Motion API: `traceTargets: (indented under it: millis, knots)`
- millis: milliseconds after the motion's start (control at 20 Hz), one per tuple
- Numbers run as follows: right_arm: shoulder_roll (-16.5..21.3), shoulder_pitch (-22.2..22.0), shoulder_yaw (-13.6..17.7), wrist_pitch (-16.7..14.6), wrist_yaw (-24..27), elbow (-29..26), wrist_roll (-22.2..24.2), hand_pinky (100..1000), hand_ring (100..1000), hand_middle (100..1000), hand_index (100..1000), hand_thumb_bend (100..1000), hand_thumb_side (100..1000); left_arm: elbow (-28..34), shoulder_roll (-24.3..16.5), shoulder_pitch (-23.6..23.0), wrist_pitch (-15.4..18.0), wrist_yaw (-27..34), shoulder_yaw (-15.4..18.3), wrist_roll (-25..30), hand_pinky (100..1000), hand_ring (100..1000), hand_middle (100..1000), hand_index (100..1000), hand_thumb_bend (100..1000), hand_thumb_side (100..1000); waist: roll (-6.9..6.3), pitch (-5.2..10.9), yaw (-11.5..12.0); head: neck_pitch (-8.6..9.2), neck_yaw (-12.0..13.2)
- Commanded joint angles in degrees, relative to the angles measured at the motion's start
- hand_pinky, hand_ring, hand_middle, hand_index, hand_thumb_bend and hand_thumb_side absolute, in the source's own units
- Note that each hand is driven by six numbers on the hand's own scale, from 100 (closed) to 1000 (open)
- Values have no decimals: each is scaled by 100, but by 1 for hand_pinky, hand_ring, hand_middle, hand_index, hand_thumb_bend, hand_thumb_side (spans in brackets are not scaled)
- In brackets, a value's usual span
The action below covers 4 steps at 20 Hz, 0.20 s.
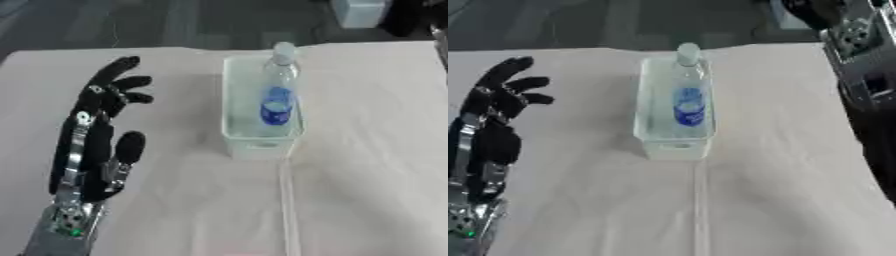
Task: Pick up objects on the table and place them in the box.
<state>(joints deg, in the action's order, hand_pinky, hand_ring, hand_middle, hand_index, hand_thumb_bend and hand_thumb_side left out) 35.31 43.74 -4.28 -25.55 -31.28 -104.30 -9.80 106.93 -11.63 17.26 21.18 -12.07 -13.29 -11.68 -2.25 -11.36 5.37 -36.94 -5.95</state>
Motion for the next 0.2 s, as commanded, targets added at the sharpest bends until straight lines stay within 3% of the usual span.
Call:
traceTargets:
  millis: [50,200]
  knots:
    - [29,-114,166,90,-172,-407,-282,686,881,834,950,100,1000,205,-91,110,-12,37,49,-75,635,781,848,923,489,766,-2,46,-18,175,116]
    - [-101,-390,263,193,-184,-693,-452,654,862,816,940,100,1000,321,-109,169,1,140,55,-112,637,786,854,919,495,759,-22,-11,-37,273,169]
